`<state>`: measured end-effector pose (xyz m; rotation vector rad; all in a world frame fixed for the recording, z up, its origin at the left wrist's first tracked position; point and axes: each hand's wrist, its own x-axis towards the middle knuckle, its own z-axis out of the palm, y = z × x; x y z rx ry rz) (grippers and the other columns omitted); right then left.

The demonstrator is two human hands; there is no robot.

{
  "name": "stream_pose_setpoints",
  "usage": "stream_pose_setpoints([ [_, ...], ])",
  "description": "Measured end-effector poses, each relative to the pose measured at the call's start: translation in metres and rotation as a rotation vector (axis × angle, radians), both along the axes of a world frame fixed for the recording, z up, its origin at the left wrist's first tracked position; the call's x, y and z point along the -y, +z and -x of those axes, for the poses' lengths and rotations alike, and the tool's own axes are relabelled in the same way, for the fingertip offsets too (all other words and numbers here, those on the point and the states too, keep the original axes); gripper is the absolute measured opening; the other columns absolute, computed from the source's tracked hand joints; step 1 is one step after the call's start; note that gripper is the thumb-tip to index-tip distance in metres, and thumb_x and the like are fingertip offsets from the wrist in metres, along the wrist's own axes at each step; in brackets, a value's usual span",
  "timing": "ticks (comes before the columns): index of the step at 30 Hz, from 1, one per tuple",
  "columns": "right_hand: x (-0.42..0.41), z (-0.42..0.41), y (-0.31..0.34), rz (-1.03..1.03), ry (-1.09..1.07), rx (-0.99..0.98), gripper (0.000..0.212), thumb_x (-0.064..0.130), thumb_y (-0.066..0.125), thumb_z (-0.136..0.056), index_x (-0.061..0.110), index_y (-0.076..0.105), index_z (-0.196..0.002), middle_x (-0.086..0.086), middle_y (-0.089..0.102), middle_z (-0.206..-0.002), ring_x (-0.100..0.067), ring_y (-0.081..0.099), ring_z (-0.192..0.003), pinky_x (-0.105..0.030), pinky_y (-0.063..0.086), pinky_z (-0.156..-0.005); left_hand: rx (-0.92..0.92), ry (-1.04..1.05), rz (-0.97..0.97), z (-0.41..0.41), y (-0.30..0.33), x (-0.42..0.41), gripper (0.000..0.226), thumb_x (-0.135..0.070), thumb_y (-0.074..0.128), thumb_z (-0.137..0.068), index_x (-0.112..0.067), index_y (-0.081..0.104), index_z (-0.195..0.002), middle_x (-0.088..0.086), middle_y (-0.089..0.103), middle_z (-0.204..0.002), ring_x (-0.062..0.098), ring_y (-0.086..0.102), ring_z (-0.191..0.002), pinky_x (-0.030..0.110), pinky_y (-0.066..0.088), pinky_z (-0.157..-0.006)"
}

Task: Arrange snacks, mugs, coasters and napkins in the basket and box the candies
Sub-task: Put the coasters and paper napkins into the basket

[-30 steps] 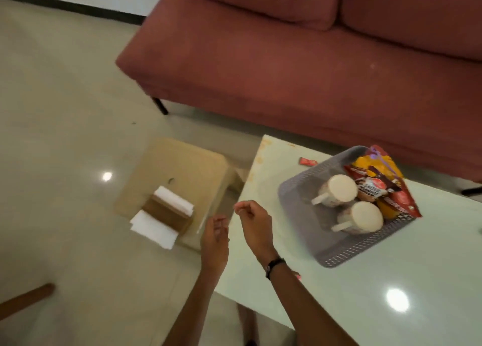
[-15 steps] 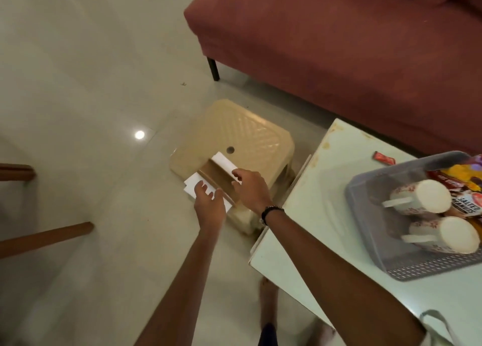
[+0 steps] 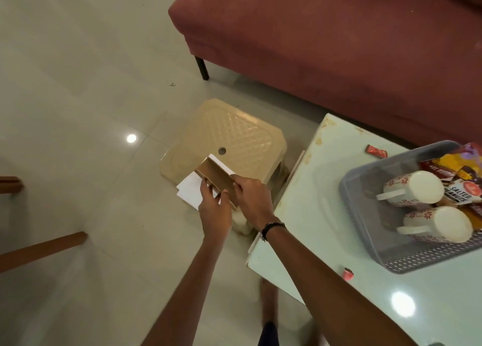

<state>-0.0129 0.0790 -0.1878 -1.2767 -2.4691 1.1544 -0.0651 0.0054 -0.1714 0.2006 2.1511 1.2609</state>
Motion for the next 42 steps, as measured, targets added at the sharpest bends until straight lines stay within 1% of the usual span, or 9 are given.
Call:
stream_pose_setpoints([
  [5, -0.012, -0.05, 0.027, -0.011, -0.115, -0.096, 0.026, 0.021, 0.043, -0.094, 0.016, 0.064, -0.109, -0.006, 0.071, -0.089, -0.026, 0.063, -0.077, -0.033, 0.052, -0.066, -0.143, -0.167, 0.061, -0.043, 0.024, -0.023, 0.052, -0.014, 0.044, -0.094, -0.021, 0.026, -0.142, 0.008, 0.051, -0.139, 0.026, 0.058, -0.118, 0.037, 0.046, -0.097],
  [9, -0.029, -0.113, 0.044, -0.051, -0.256, -0.109, 0.033, 0.029, 0.042, -0.092, 0.018, 0.064, -0.113, -0.007, 0.072, -0.089, -0.028, 0.064, -0.076, -0.033, 0.05, -0.066, -0.188, -0.318, -0.044, -0.096, 0.039, -0.048, 0.061, -0.012, 0.045, -0.094, -0.026, 0.017, -0.146, -0.01, 0.053, -0.123, -0.004, 0.053, -0.103, 0.005, 0.043, -0.082],
  [12, -0.042, -0.171, 0.047, -0.14, -0.383, -0.14, 0.028, 0.022, 0.048, -0.094, 0.014, 0.068, -0.113, -0.008, 0.075, -0.087, -0.026, 0.067, -0.072, -0.033, 0.054, -0.065, -0.233, -0.448, -0.099, -0.143, 0.042, -0.067, 0.064, -0.018, 0.049, -0.095, -0.03, 0.013, -0.147, -0.008, 0.051, -0.134, 0.004, 0.053, -0.116, 0.025, 0.047, -0.097],
  [16, -0.062, -0.248, 0.036, -0.222, -0.482, -0.056, 0.024, 0.009, 0.053, -0.094, 0.01, 0.068, -0.113, -0.01, 0.075, -0.091, -0.02, 0.066, -0.072, -0.025, 0.049, -0.063, -0.173, -0.64, -0.14, -0.208, 0.041, -0.091, 0.058, -0.028, 0.047, -0.094, -0.028, 0.02, -0.146, -0.001, 0.047, -0.144, 0.017, 0.05, -0.128, 0.032, 0.041, -0.107],
  [20, -0.074, -0.301, 0.024, -0.226, -0.542, -0.012, 0.022, 0.006, 0.055, -0.092, 0.007, 0.069, -0.109, -0.014, 0.075, -0.091, -0.03, 0.069, -0.079, -0.03, 0.051, -0.07, -0.112, -0.696, -0.12, -0.254, 0.027, -0.111, 0.057, -0.036, 0.043, -0.093, -0.027, 0.023, -0.145, -0.001, 0.053, -0.138, 0.017, 0.055, -0.122, 0.016, 0.039, -0.094],
  [26, -0.085, -0.327, -0.026, -0.101, -0.487, 0.029, 0.025, 0.01, 0.051, -0.095, 0.008, 0.066, -0.115, -0.014, 0.073, -0.091, -0.026, 0.065, -0.076, -0.031, 0.053, -0.07, -0.15, -0.621, 0.024, -0.284, -0.021, -0.122, 0.053, -0.017, 0.049, -0.094, -0.021, 0.03, -0.144, 0.006, 0.064, -0.125, 0.022, 0.062, -0.113, 0.038, 0.049, -0.097],
  [29, -0.084, -0.329, -0.05, 0.004, -0.468, 0.053, 0.024, 0.012, 0.049, -0.096, 0.007, 0.065, -0.112, -0.015, 0.072, -0.087, -0.026, 0.064, -0.074, -0.034, 0.055, -0.065, -0.193, -0.599, 0.094, -0.286, -0.038, -0.123, 0.051, -0.014, 0.05, -0.094, -0.017, 0.033, -0.143, 0.01, 0.067, -0.119, 0.025, 0.065, -0.107, 0.038, 0.05, -0.094],
  [37, -0.076, -0.327, -0.059, 0.109, -0.537, -0.006, 0.028, 0.006, 0.048, -0.096, 0.004, 0.064, -0.119, -0.014, 0.071, -0.097, -0.017, 0.058, -0.078, -0.014, 0.042, -0.066, -0.284, -0.671, 0.25, -0.285, -0.05, -0.129, 0.054, -0.013, 0.056, -0.091, -0.013, 0.036, -0.141, 0.015, 0.062, -0.127, 0.03, 0.062, -0.113, 0.042, 0.047, -0.098],
  [42, -0.072, -0.326, -0.055, 0.06, -0.534, 0.017, 0.028, 0.009, 0.049, -0.095, 0.005, 0.059, -0.121, -0.015, 0.071, -0.104, -0.028, 0.067, -0.092, -0.036, 0.057, -0.083, -0.227, -0.697, 0.172, -0.281, -0.043, -0.123, 0.055, -0.015, 0.055, -0.091, -0.016, 0.035, -0.142, 0.01, 0.06, -0.13, 0.027, 0.061, -0.115, 0.039, 0.047, -0.098],
])
